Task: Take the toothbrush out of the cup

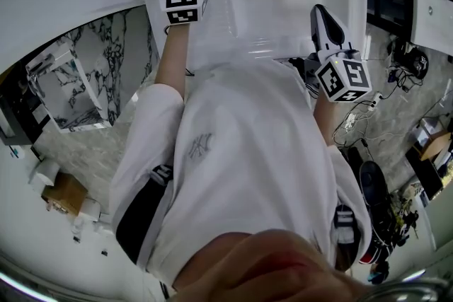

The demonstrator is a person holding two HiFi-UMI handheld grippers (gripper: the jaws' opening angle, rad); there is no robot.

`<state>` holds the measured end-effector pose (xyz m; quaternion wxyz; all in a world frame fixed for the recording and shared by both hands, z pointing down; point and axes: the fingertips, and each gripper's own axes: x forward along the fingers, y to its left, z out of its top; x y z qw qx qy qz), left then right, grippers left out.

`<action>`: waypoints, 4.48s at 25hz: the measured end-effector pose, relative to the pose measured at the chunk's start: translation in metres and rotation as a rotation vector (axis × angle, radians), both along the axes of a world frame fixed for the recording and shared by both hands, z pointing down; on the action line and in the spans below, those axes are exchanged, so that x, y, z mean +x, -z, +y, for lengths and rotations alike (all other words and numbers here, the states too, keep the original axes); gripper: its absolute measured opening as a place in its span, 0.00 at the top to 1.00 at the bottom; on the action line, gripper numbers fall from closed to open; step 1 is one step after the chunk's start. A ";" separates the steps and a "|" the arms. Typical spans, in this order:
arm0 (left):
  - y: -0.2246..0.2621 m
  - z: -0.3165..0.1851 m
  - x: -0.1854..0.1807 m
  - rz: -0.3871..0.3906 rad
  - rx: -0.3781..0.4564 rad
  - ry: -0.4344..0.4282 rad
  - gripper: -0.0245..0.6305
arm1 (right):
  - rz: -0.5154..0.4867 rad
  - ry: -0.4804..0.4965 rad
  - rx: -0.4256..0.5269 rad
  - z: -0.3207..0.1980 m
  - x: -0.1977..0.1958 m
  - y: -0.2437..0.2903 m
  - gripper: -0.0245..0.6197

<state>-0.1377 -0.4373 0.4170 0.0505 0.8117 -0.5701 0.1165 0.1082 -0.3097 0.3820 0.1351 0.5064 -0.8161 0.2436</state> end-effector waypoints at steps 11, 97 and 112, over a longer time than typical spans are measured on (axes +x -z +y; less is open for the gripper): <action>0.006 -0.001 -0.004 -0.066 0.018 -0.008 0.90 | -0.002 -0.015 0.004 0.005 0.003 0.000 0.94; 0.193 0.210 0.000 0.263 0.202 -0.009 0.90 | 0.037 -0.149 0.212 0.062 0.065 0.062 0.94; 0.158 0.227 -0.010 0.288 0.129 0.041 0.90 | 0.041 -0.173 0.202 0.072 0.074 0.056 0.94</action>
